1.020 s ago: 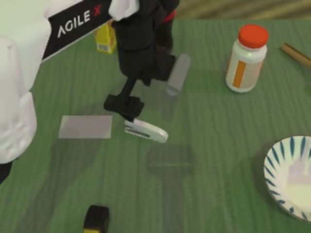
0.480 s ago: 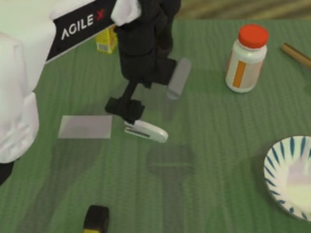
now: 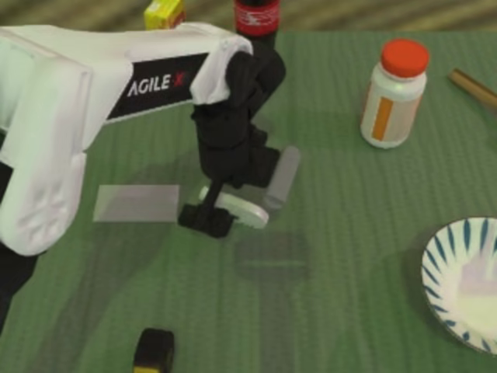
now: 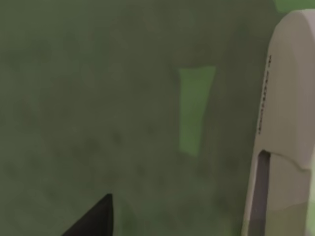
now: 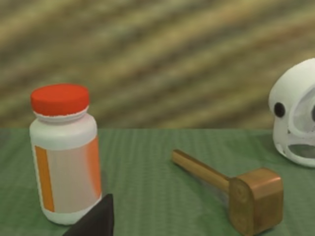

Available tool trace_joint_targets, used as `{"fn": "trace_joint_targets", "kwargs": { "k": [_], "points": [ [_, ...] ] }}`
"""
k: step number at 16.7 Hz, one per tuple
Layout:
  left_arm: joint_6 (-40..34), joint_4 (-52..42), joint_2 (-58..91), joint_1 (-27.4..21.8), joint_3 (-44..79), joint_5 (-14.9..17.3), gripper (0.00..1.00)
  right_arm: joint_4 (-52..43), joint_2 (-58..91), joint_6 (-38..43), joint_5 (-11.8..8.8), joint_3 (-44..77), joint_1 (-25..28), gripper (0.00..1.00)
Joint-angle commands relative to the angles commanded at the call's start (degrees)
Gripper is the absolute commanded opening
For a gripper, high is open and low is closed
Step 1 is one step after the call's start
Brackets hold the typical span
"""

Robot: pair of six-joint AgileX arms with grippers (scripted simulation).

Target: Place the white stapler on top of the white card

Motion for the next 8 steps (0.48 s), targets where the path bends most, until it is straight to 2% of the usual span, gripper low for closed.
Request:
{"fn": "trace_joint_targets", "kwargs": {
  "k": [4, 8],
  "points": [
    [0.02, 0.28, 0.11, -0.01, -0.24, 0.0, 1.0, 0.0, 0.0, 0.0, 0.0, 0.0, 0.0, 1.0],
    [0.02, 0.28, 0.11, -0.01, -0.24, 0.0, 0.7, 0.0, 0.0, 0.0, 0.0, 0.0, 0.0, 1.0]
  ]
}}
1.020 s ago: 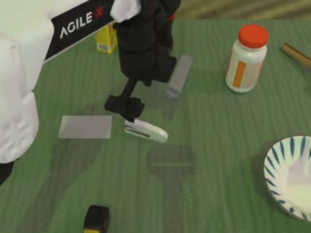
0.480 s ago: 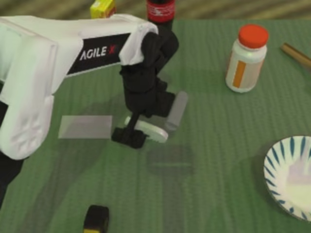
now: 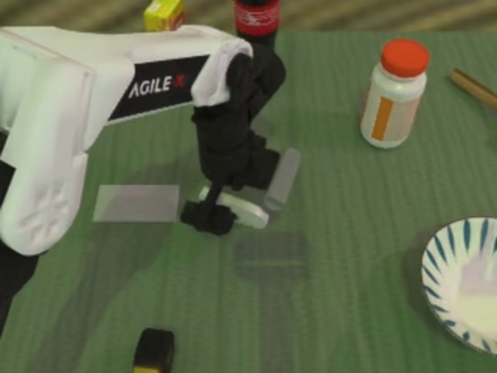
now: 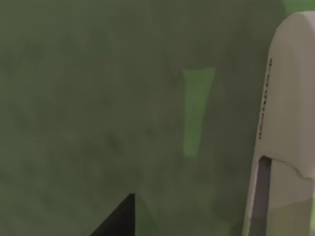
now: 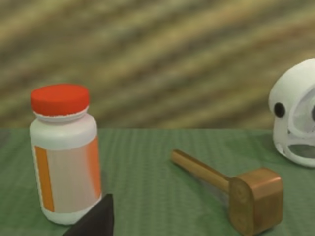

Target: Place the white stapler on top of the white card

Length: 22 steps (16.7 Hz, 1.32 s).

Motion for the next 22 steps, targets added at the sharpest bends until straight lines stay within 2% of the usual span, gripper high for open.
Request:
{"fn": "trace_joint_targets", "kwargs": {
  "k": [9, 19, 22],
  "points": [
    [0.0, 0.0, 0.0, 0.0, 0.0, 0.0, 0.02, 0.0, 0.0, 0.0, 0.0, 0.0, 0.0, 1.0],
    [0.07, -0.18, -0.04, 0.07, 0.18, -0.01, 0.0, 0.0, 0.0, 0.0, 0.0, 0.0, 0.0, 1.0],
    [-0.01, -4.25, -0.69, 0.42, 4.0, -0.13, 0.0, 0.0, 0.0, 0.0, 0.0, 0.0, 0.0, 1.0]
  ]
}}
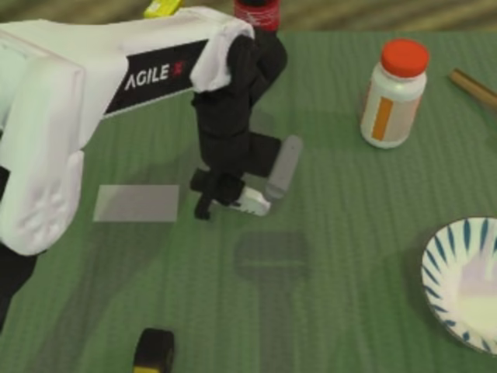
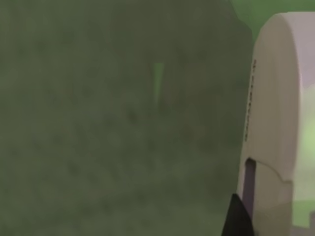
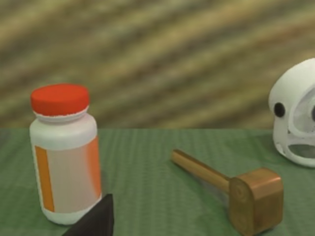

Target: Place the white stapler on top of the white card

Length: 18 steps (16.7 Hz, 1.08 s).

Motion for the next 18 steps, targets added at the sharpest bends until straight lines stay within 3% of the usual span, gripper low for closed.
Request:
{"fn": "trace_joint_targets", "kwargs": {
  "k": [6, 13, 18],
  "points": [
    [0.05, -14.59, -2.6, 0.47, 11.12, 0.05, 0.0, 0.0, 0.0, 0.0, 0.0, 0.0, 0.0, 1.0],
    [-0.57, -15.94, -2.95, 0.29, 12.33, -0.05, 0.0, 0.0, 0.0, 0.0, 0.0, 0.0, 0.0, 1.0],
    [-12.07, -18.39, -2.65, 0.72, 13.11, -1.85, 0.0, 0.0, 0.0, 0.0, 0.0, 0.0, 0.0, 1.0]
  ]
}}
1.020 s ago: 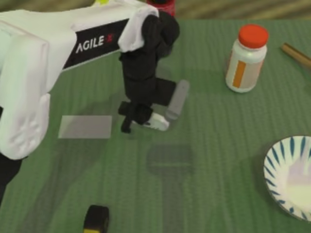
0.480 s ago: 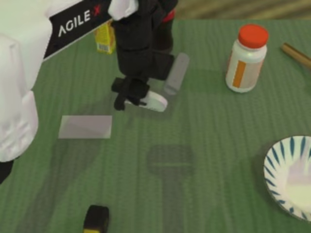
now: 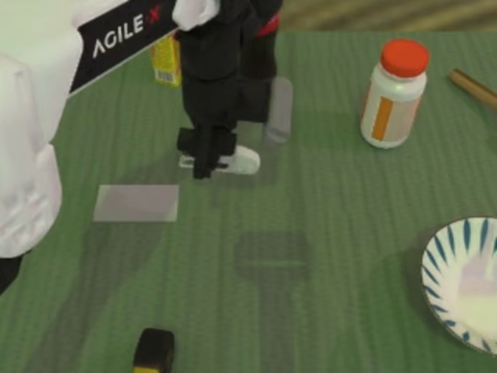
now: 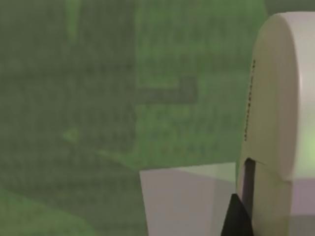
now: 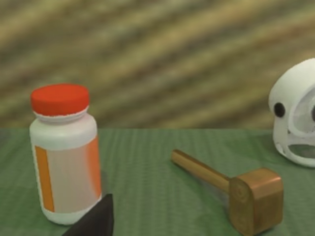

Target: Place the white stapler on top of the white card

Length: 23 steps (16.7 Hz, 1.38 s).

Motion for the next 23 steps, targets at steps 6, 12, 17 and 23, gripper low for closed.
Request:
{"fn": "trace_joint_targets", "kwargs": {
  "k": [6, 12, 17, 23],
  "points": [
    [-33.54, -4.16, 0.41, 2.23, 1.0, -2.72, 0.0, 0.0, 0.0, 0.0, 0.0, 0.0, 0.0, 1.0],
    [-82.04, -6.68, -0.28, 5.68, -2.46, -4.26, 0.0, 0.0, 0.0, 0.0, 0.0, 0.0, 0.0, 1.0],
    [-121.45, -6.74, 0.16, 8.34, -4.69, -3.44, 0.0, 0.0, 0.0, 0.0, 0.0, 0.0, 0.0, 1.0],
    [-157.29, -1.56, -3.08, 11.8, -7.1, -0.31, 0.0, 0.0, 0.0, 0.0, 0.0, 0.0, 0.0, 1.0]
  ]
}}
